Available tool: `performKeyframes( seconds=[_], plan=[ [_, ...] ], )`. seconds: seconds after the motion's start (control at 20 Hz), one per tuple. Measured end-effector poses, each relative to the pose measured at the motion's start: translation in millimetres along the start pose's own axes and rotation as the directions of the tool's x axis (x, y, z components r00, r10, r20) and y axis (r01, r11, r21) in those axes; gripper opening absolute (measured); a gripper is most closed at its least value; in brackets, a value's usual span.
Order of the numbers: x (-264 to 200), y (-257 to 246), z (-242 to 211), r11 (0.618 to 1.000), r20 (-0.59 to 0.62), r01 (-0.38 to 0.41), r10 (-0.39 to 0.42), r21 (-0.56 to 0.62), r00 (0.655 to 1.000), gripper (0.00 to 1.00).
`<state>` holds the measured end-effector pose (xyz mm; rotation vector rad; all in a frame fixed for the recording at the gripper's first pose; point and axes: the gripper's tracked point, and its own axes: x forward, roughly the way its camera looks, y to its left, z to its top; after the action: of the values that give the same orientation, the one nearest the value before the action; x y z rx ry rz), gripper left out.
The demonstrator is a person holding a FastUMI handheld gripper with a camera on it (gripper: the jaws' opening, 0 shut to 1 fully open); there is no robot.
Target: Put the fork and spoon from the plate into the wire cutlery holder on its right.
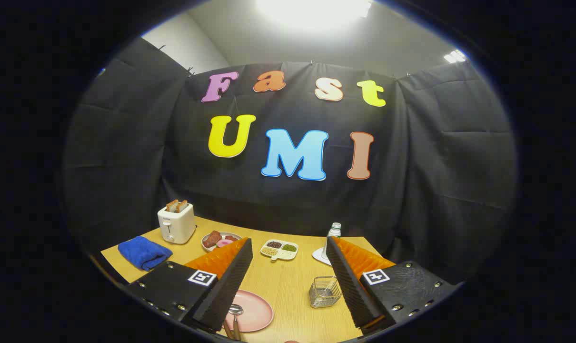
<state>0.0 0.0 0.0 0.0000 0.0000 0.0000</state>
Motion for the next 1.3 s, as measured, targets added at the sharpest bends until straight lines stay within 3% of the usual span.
performKeyframes(
  seconds=[0.45, 0.8, 1.0, 1.3],
  plan=[
    [3.9, 24.4, -28.7, 0.998, -0.076, -0.063, 0.064, 0.006, 0.995, 0.96],
    [8.9, 42.2, -91.2, 0.991, -0.225, -0.132, 0.130, 0.005, 0.966, 0.96],
    [8.0, 49.3, -130.9, 0.985, -0.323, -0.170, 0.165, 0.012, 0.932, 0.96],
    [-1.0, 64.2, -185.5, 0.970, -0.473, -0.238, 0.228, 0.039, 0.851, 0.95]
  ],
)
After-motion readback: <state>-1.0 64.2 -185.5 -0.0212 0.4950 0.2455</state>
